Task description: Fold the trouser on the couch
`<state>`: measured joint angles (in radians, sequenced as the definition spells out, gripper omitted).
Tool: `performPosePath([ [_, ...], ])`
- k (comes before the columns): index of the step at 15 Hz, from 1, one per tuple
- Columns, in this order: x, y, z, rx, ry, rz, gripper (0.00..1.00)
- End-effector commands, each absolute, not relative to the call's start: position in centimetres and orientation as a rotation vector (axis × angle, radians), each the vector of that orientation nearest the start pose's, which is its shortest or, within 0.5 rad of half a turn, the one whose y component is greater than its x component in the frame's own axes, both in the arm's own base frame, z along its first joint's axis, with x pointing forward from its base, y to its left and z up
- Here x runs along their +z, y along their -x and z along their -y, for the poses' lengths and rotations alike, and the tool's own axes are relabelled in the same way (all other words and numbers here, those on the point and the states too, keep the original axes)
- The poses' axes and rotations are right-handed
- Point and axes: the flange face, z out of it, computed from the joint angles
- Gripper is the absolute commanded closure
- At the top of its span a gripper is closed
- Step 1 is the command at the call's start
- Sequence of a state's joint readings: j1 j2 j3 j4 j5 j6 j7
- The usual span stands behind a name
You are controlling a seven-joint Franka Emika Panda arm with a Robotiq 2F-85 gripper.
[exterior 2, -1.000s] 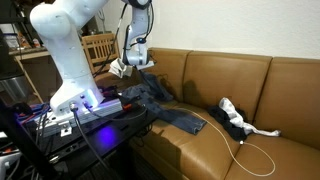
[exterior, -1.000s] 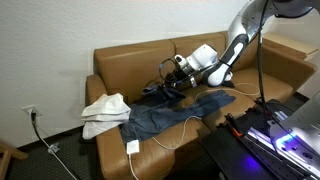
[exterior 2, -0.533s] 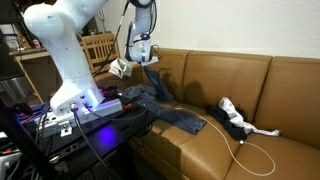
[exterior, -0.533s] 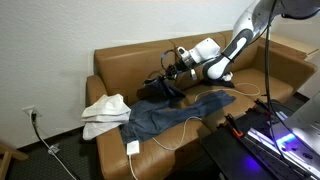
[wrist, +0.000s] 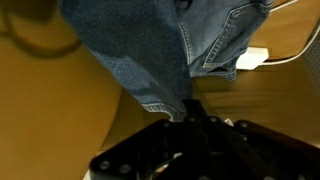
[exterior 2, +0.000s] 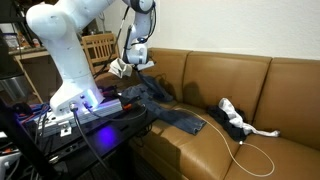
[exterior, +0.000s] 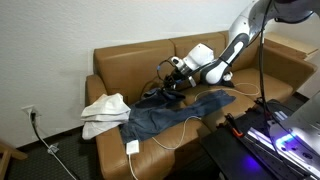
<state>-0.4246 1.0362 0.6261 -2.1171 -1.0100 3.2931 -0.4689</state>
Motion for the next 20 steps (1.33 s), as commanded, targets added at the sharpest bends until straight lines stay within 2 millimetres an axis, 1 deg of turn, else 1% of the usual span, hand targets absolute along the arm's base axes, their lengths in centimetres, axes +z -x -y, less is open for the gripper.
performPosePath([
  [1, 7.4, -48.2, -22.5, -0.800, 1.990, 1.832, 1.00],
  [3, 7.7, -47.0, -22.5, -0.843, 1.923, 1.913, 1.00],
  [4, 8.0, -46.8, -22.3, -0.882, 1.882, 1.965, 1.00],
  [6, 8.2, -46.2, -21.2, -0.978, 1.826, 2.040, 1.00],
  [7, 8.4, -48.0, -20.9, -0.990, 1.799, 2.079, 1.00],
  [8, 8.8, -48.7, -20.5, -1.014, 1.790, 2.116, 1.00],
  [9, 9.9, -50.1, -20.4, -1.065, 1.789, 2.123, 1.00],
  [10, 11.2, -50.9, -20.2, -1.116, 1.778, 2.118, 1.00],
  [11, 9.1, -49.8, -21.3, -1.021, 1.814, 2.098, 0.98],
  [13, 10.7, -51.1, -20.5, -1.089, 1.801, 2.105, 0.98],
  [15, 10.9, -51.3, -20.1, -1.101, 1.803, 2.105, 1.00],
  [16, 10.2, -52.1, -20.1, -1.062, 1.837, 2.106, 1.00],
  [17, 10.2, -53.2, -20.0, -1.102, 1.849, 2.103, 1.00],
  [18, 10.9, -53.9, -19.7, -1.146, 1.870, 2.060, 1.00],
  [19, 12.7, -55.9, -18.8, -1.217, 1.882, 2.031, 1.00],
  [20, 13.5, -56.4, -18.6, -1.245, 1.898, 1.993, 1.00],
])
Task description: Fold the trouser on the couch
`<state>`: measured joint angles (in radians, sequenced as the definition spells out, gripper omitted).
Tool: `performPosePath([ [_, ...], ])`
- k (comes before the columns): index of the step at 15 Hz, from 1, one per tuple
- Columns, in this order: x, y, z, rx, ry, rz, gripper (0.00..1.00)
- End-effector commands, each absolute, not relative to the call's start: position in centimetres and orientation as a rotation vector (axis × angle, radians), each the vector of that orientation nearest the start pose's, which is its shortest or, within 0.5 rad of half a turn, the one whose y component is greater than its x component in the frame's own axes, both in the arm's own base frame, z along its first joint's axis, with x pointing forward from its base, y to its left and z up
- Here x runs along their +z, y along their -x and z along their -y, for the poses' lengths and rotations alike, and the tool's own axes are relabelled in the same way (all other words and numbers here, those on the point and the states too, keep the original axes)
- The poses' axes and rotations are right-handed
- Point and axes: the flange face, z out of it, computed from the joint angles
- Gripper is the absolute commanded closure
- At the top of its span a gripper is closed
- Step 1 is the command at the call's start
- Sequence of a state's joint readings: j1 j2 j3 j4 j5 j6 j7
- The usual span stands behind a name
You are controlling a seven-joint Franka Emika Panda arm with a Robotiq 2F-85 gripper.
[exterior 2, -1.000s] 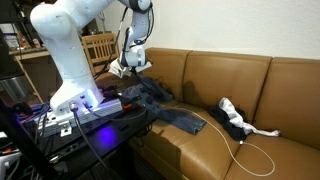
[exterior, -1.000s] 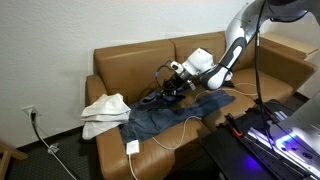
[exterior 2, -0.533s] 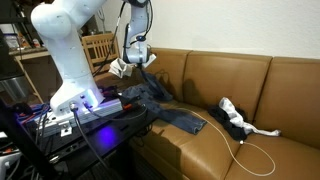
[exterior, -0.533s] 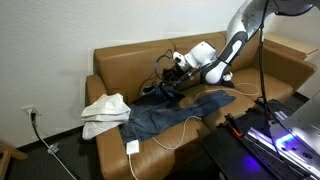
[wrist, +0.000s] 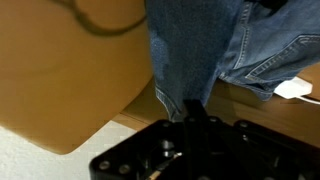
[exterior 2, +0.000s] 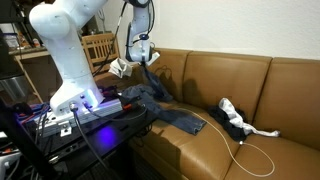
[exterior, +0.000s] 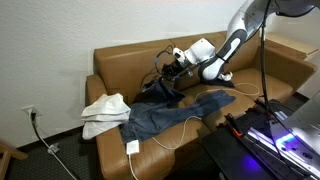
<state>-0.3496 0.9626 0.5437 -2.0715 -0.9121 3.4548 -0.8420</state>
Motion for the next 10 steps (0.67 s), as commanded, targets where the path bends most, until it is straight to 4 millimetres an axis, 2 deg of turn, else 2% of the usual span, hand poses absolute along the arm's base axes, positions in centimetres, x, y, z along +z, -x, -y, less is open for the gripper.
performPosePath([
  [1, 15.2, -57.7, -17.7, 1.402, -2.043, -2.101, 1.00],
  [2, 16.2, -58.5, -17.3, 1.440, -2.037, -2.070, 1.00],
  [4, 16.8, -58.7, -17.1, 1.452, -2.045, -2.054, 1.00],
  [5, 16.6, -59.2, -16.8, 1.422, -2.057, -2.034, 0.73],
  [6, 15.1, -58.9, -17.3, 1.382, -2.067, -2.057, 0.72],
  [8, 14.5, -58.2, -17.5, 1.372, -2.114, -2.069, 0.60],
  [9, 11.7, -59.4, -19.7, 1.355, -2.156, -2.087, 0.52],
  [10, 9.8, -60.5, -21.3, 1.340, -2.185, -2.100, 0.45],
])
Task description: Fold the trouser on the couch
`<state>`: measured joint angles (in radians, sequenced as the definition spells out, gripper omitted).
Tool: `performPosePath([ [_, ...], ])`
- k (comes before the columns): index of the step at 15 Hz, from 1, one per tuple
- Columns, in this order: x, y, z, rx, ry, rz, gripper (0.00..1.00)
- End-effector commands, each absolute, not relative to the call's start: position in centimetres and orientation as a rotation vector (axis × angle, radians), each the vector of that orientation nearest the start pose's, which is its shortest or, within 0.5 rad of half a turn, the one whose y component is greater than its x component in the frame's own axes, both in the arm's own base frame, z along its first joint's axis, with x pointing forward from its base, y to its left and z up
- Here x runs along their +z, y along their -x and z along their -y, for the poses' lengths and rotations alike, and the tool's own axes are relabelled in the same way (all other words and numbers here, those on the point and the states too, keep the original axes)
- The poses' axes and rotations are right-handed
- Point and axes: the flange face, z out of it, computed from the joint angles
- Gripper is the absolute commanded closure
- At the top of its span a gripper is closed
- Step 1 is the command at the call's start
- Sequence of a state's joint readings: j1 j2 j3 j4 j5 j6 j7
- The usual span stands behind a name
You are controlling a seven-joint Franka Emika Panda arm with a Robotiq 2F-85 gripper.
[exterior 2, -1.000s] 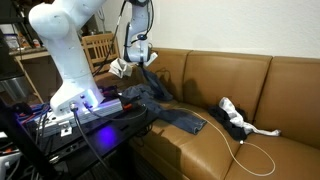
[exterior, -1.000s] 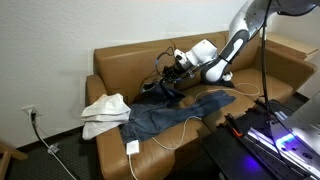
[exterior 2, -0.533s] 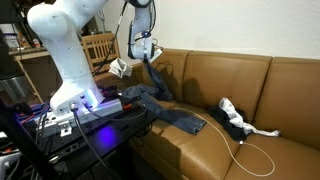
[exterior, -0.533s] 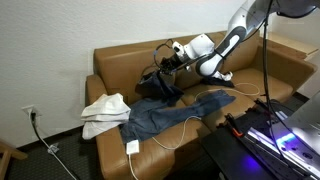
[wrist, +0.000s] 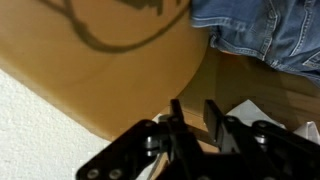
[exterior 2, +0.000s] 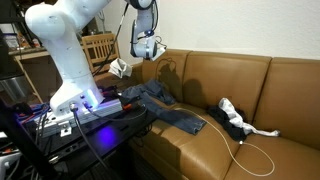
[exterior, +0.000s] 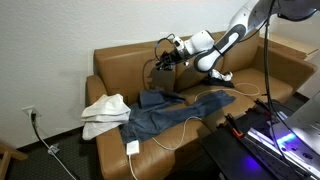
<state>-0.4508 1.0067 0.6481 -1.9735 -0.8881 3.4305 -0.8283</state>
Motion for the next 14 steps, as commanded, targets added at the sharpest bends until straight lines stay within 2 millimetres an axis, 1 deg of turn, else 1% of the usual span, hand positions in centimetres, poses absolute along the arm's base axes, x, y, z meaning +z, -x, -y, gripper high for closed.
performPosePath([
  [1, 9.0, -60.6, -22.4, -1.150, 1.959, 1.857, 0.37],
  [2, 7.9, -61.2, -23.4, -1.119, 1.961, 1.834, 0.31],
  [3, 6.9, -62.6, -23.8, -1.062, 1.991, 1.795, 0.24],
  [4, 6.1, -63.9, -23.8, -1.022, 2.031, 1.784, 0.18],
  [5, 5.6, -65.5, -23.1, -1.001, 2.073, 1.754, 0.10],
  [6, 6.2, -67.8, -21.1, -1.018, 2.168, 1.746, 0.04],
  [7, 7.0, -69.4, -18.7, -1.033, 2.236, 1.753, 0.01],
  [9, 8.3, -70.9, -12.2, -1.066, 2.358, 1.745, 0.00],
  [10, 8.8, -71.1, -8.9, -1.046, 2.441, 1.718, 0.00],
  [11, 9.0, -70.5, -6.2, -1.006, 2.509, 1.689, 0.00],
  [13, 9.2, -68.3, -2.9, -0.899, 2.608, 1.644, 0.00],
  [14, 9.4, -67.4, -0.8, -0.855, 2.670, 1.623, 0.00],
])
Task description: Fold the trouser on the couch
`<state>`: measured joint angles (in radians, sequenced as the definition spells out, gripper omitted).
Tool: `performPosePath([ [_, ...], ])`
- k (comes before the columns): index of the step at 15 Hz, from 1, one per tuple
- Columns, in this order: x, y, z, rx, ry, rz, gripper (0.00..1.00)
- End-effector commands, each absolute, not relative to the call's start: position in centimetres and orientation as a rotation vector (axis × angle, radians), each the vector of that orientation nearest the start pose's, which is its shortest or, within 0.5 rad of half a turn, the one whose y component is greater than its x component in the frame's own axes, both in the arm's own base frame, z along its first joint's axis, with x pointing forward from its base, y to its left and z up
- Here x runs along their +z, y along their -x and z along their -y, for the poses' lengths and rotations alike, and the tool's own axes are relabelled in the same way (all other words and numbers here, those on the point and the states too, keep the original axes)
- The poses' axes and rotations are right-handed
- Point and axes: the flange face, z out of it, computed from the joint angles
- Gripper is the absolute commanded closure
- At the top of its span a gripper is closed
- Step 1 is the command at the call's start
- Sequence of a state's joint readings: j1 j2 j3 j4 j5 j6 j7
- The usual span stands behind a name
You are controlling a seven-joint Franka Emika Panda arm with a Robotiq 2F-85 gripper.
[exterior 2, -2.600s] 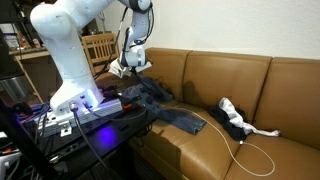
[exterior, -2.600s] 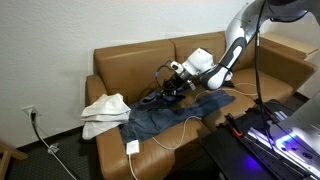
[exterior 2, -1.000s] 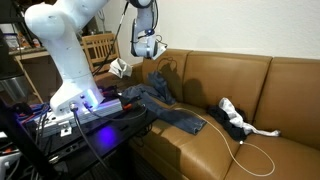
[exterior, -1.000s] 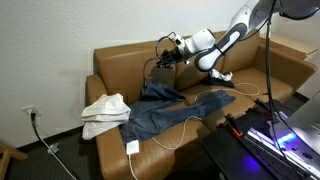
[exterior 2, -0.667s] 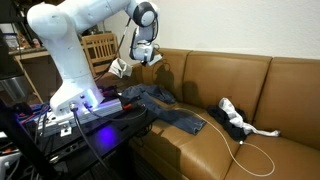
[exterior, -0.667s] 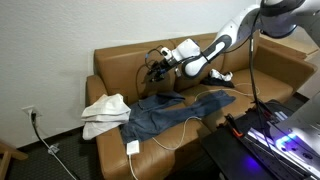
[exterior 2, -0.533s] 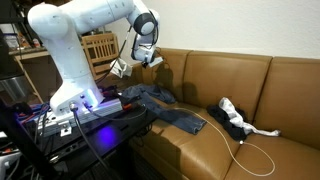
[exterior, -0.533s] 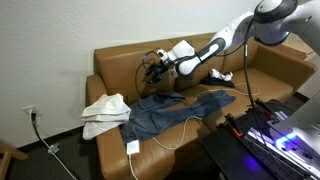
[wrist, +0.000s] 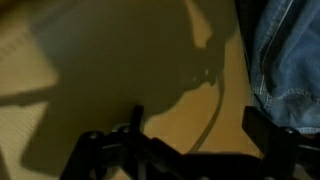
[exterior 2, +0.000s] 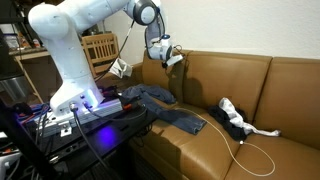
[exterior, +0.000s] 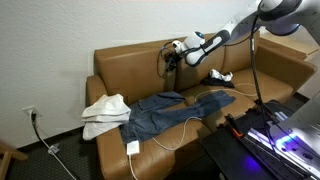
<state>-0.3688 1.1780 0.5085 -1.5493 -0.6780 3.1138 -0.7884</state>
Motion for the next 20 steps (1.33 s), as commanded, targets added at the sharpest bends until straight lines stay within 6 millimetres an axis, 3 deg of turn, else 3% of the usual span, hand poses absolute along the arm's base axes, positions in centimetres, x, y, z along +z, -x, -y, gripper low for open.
performPosePath([
  [1, 9.7, -66.6, 1.7, -0.810, 2.739, 1.599, 0.00],
  [5, 9.9, -61.7, 13.4, -0.613, 3.026, 1.470, 0.00],
  [9, 7.7, -53.7, 22.8, -0.236, 3.179, 1.325, 0.00],
  [10, 6.6, -51.1, 23.2, -0.232, 3.082, 1.323, 0.00],
  [11, 7.0, -55.2, 22.8, -0.302, 3.169, 1.343, 0.00],
  [13, 5.5, -51.9, 23.8, -0.252, 3.120, 1.300, 0.00],
  [15, 5.4, -51.1, 23.9, -0.254, 3.105, 1.287, 0.00],
  [16, 3.9, -51.3, 25.2, -0.206, 3.134, 1.227, 0.00],
  [17, 1.0, -50.1, 26.8, -0.105, 3.142, 1.145, 0.00],
  [20, -4.1, -45.7, 31.0, 0.143, 3.167, 0.923, 0.00],
])
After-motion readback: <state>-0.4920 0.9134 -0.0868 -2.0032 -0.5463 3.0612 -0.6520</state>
